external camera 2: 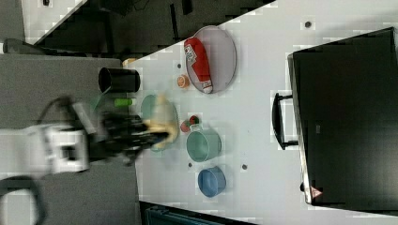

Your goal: Pick banana from table and place on oven.

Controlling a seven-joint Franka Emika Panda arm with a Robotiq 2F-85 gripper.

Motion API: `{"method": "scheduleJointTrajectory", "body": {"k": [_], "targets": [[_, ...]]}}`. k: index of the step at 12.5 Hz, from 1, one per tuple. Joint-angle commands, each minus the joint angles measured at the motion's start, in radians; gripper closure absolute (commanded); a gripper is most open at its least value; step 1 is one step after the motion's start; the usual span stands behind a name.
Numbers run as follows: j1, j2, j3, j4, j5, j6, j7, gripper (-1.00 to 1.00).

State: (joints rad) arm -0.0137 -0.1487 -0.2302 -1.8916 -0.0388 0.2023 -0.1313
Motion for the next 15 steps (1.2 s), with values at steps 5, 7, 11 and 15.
{"method": "scheduleJointTrajectory", "body": {"k": [5, 7, 11, 15], "targets": [[-0.053, 0.217, -0.342, 0.004, -0.007, 0.24, -0.652, 0.47], [-0.054, 0.259, -0.38, 0.007, -0.004, 0.255, -0.708, 0.38], [-0.054, 0.279, -0.387, 0.01, -0.001, 0.256, -0.708, -0.49], [-0.046, 0.275, -0.371, 0.022, -0.002, 0.269, -0.709, -1.0]]}}
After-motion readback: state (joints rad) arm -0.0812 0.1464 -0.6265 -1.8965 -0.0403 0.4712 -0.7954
